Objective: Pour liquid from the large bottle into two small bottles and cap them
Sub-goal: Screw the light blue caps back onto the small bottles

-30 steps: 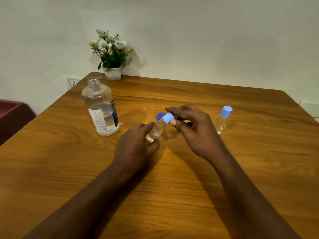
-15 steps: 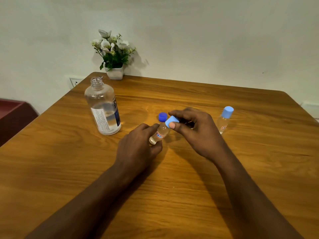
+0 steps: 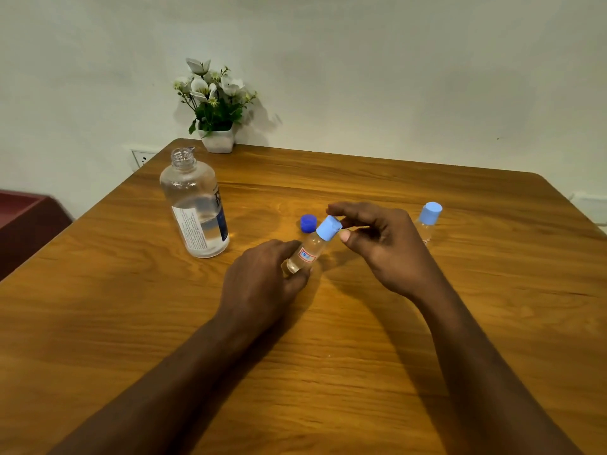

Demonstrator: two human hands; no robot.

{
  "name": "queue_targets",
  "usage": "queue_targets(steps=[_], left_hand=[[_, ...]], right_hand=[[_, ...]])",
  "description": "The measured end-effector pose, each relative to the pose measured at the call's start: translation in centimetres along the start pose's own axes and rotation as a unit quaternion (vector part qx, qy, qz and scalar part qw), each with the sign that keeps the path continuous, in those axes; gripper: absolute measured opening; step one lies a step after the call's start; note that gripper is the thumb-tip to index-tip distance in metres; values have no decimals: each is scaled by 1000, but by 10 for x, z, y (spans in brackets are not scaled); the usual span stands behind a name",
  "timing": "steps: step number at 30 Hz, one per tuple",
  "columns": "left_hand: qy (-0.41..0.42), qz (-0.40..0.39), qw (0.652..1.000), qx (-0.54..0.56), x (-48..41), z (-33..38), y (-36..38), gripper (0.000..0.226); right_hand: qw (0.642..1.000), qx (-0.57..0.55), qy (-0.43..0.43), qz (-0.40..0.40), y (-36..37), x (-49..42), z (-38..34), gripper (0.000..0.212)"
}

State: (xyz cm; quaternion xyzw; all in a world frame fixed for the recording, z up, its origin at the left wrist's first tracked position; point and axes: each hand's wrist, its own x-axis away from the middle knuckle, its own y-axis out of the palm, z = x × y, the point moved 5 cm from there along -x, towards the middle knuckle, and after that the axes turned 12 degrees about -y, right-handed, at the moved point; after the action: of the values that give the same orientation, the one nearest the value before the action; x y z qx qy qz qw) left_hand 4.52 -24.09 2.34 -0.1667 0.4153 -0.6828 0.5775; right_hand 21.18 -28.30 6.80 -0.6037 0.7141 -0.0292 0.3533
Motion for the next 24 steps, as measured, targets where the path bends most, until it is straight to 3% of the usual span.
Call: queue_targets(steps=[5,9,13,17,21,24], left_hand=[[9,-3,1000,-17,1,-1,1,41],[10,-1,1000,-16,1,1,1,37],[5,-8,1000,-19,1,2,1,37],[9,-8,1000,-28,2,3,1,38],[9,-5,1000,-21,2,3,0,36],[3,-7,1000,-19,2,2,1,39]], right_hand=[[999,-9,24,21,-3,0,2,16],[998,24,35,36,-6,1,2,29],[1000,4,7,-17,-1,0,0,37],[999,20,38,7,-2,1,3,18],[997,46,51,21,-4,2,2,40],[999,27,27,-18,-3,1,0,44]])
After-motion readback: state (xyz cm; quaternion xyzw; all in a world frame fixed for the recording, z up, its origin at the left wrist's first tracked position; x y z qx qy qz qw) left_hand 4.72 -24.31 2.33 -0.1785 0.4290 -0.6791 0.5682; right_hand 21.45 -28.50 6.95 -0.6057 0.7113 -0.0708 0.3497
